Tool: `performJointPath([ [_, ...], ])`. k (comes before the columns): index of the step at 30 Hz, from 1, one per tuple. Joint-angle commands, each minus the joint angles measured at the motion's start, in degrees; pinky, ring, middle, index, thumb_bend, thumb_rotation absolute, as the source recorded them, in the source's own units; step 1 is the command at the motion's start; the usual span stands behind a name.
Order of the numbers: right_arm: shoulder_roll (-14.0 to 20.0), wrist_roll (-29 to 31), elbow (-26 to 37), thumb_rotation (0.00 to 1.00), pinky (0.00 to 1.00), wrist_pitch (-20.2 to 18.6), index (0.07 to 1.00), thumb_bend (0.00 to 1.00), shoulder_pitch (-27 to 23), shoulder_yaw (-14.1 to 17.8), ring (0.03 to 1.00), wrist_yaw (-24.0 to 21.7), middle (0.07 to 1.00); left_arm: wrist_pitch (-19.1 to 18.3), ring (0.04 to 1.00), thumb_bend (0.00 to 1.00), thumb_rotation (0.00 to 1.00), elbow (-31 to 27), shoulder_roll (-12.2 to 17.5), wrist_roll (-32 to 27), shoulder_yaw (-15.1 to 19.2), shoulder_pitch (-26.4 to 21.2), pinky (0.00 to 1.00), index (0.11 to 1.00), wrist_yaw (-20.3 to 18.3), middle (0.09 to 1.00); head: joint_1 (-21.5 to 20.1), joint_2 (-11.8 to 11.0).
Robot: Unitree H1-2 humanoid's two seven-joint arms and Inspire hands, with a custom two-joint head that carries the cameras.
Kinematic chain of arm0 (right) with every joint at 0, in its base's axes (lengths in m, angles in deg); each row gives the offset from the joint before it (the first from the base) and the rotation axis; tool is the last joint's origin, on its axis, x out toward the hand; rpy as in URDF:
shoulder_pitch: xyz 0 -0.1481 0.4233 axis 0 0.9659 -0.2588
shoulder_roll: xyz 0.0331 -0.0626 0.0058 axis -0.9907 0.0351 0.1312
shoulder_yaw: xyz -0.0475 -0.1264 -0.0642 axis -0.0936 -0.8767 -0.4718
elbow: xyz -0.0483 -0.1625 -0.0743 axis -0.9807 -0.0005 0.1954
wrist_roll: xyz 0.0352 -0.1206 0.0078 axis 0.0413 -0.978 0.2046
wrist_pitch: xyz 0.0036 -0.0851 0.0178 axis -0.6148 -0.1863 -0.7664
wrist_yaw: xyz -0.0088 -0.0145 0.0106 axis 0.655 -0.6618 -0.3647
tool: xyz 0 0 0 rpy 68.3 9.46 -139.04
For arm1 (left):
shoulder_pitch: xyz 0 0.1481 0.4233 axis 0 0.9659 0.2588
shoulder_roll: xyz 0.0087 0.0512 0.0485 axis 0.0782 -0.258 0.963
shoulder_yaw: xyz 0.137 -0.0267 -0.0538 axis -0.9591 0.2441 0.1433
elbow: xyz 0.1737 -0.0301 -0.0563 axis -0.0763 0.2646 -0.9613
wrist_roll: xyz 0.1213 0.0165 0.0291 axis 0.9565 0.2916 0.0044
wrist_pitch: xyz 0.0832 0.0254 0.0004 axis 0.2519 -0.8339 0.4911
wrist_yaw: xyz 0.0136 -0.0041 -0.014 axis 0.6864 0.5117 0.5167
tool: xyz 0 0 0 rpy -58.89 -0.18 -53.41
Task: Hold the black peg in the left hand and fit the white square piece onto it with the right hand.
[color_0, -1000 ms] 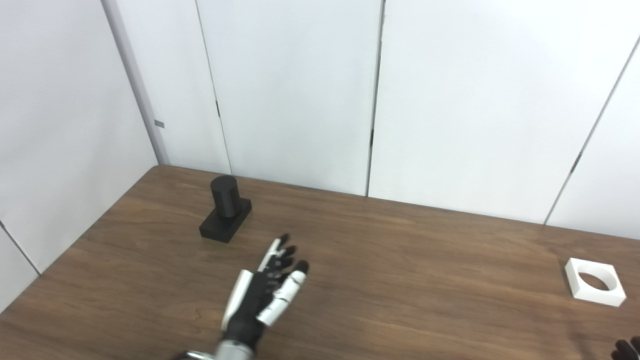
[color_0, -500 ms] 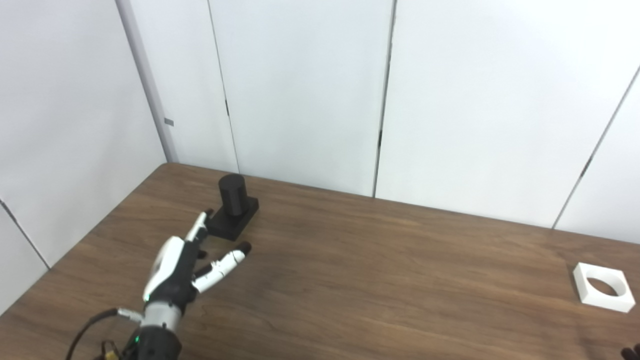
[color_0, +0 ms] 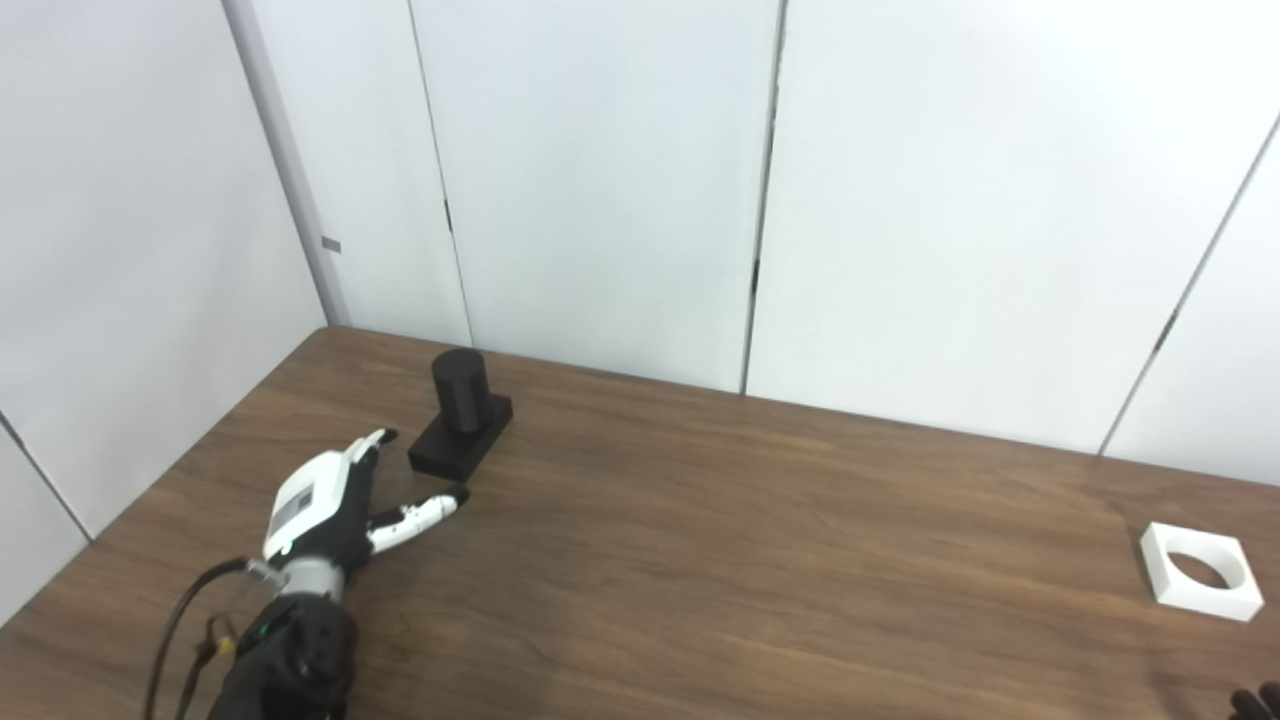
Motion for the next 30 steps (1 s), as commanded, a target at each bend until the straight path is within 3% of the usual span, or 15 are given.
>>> performJointPath([
  [1,-2.9,0.7,-0.5,0.95,1.00,1.3,0.937,0.78,0.3,-0.8,0.961,-0.7,0.930,2.3,0.934,0.87,0.66,2.2,2.8,2.3,-0.9,-4.5,0.87,0.907,3.5,0.927,0.0,0.1],
  [8,-2.8,1.2,-0.6,0.95,1.00,1.4,0.938,0.78,0.6,-1.1,0.982,-1.2,0.939,4.3,0.921,0.87,0.60,12.4,4.3,2.5,-4.3,-10.4,0.87,0.877,7.3,0.915,-0.3,0.0],
  [15,-3.1,1.1,-1.0,0.95,1.00,1.9,0.941,0.79,0.6,-1.0,0.981,-1.2,0.936,3.1,0.918,0.89,0.58,19.2,3.6,1.7,-6.2,-15.2,0.86,0.878,9.2,0.915,-0.5,0.0],
  [24,-3.3,0.5,-0.6,0.95,0.95,1.8,0.930,0.79,0.6,-1.0,0.959,-0.5,0.922,-1.2,0.877,0.91,0.64,22.4,3.6,2.9,-8.7,-17.1,0.81,0.850,11.1,0.879,-0.5,0.3],
  [30,-3.3,1.0,-0.2,0.94,0.97,1.6,0.931,0.76,0.7,-0.8,0.961,-0.4,0.926,-1.4,0.873,0.92,0.64,23.7,4.0,2.6,-9.7,-17.2,0.81,0.837,12.2,0.872,-0.3,0.6],
])
